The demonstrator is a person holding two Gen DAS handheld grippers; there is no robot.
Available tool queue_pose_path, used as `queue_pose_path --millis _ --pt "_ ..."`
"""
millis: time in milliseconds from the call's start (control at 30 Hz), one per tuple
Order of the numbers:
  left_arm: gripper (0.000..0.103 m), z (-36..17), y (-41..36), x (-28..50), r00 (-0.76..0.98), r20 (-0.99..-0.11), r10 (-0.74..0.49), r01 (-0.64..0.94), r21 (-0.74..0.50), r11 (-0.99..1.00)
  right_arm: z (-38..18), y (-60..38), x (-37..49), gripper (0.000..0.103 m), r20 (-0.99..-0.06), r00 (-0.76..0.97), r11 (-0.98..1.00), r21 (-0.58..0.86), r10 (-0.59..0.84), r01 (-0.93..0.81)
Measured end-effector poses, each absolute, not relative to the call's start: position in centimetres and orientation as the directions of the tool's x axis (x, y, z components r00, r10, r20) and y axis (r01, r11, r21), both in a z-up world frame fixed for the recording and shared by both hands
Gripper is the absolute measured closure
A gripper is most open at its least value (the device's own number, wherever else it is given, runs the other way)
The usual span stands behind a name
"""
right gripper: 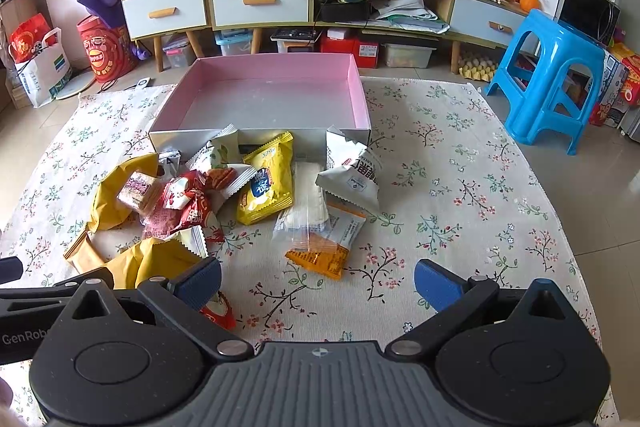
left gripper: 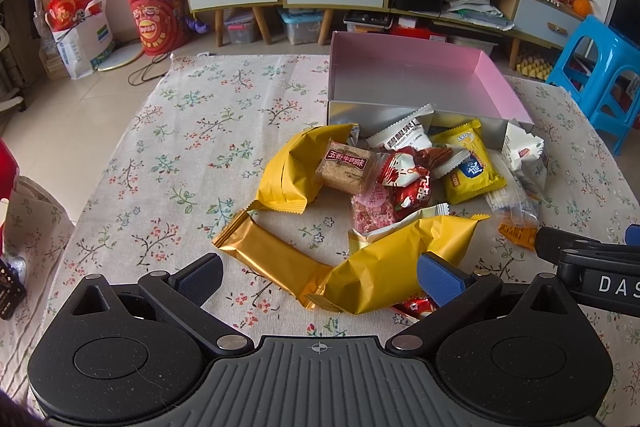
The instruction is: Organize snacks
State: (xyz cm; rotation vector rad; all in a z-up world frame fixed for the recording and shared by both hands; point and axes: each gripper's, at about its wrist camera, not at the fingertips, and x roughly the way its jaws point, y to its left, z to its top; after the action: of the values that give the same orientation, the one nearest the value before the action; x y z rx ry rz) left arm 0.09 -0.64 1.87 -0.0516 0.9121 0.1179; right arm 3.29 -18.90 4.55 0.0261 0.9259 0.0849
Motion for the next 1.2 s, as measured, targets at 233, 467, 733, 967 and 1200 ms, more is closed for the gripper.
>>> queue_pose_path --millis 233,467,733,967,1200 --pt "0.0 1.87 -0.64 0.08 0.606 -0.791 0.079 -0.124 0.004 0.992 4.51 -18.86 3.27 0.01 -0.798 0.597 0.996 0.058 0.083 -0.061" --pt "0.0 1.86 -0.61 0.08 0.606 -0.791 0.079 -0.124 0.004 0.992 4.38 -18.83 3.26 0.01 -0.799 0.595 0.996 0.057 0.083 -0.062" --pt "0.0 1.85 -0.6 0.08 0.606 -0.792 0.079 -0.124 0.004 0.992 4.29 -18.81 3.3 0.01 -0.802 0.592 0.997 0.055 0.081 -0.061" --pt "0.0 1.85 -0.61 0.07 0.606 -0.791 0.079 -0.124 0.004 0.992 4.23 -18.85 3.28 0.01 -0.802 0.591 0.997 0.054 0.08 -0.062" --pt "0.0 1.83 -0.58 0.04 0.609 -0.79 0.072 -0.118 -0.001 0.993 4.14 -18.83 3.38 0.01 -0.805 0.588 0.997 0.053 0.079 -0.061"
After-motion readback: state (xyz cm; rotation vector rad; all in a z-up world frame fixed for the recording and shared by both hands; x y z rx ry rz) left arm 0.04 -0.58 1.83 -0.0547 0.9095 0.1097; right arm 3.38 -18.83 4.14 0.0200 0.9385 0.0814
